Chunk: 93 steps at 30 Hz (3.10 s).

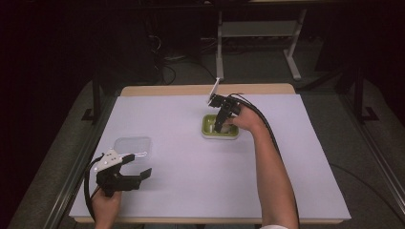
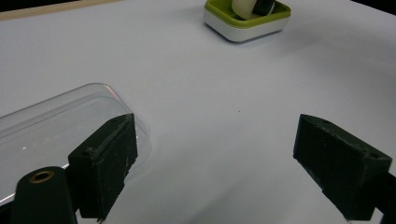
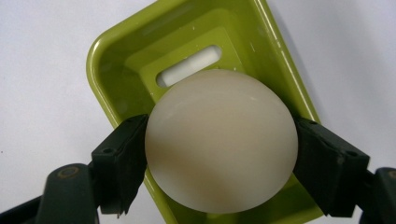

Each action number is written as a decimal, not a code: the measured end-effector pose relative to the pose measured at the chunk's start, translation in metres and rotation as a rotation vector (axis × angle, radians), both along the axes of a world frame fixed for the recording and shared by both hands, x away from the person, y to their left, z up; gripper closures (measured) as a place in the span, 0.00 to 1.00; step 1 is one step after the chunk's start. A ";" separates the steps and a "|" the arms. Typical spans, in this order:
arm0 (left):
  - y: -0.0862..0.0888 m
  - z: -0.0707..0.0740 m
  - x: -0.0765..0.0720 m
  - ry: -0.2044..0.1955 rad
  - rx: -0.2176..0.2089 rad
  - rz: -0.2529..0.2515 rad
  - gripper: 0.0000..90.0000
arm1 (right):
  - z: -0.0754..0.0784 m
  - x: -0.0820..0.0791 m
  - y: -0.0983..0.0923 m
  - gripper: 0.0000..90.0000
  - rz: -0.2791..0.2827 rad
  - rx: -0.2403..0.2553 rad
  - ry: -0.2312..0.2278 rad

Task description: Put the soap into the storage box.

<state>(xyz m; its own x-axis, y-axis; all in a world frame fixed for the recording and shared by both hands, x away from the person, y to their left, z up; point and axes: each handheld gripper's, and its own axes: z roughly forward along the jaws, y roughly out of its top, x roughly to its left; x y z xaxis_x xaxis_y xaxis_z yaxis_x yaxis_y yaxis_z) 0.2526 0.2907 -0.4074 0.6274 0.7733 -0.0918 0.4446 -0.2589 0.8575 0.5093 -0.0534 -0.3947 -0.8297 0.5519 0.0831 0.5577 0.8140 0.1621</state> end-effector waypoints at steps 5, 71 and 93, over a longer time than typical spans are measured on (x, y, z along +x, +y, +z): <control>0.000 0.000 0.000 -0.002 0.002 -0.003 0.14 | 0.007 0.000 -0.002 0.28 -0.013 0.048 -0.013; -0.005 0.000 -0.002 -0.008 0.027 -0.013 0.15 | 0.042 -0.061 -0.034 0.24 -0.003 0.185 -0.092; -0.007 0.000 -0.003 -0.008 0.028 -0.014 0.15 | 0.044 -0.094 -0.047 0.24 0.008 0.229 -0.118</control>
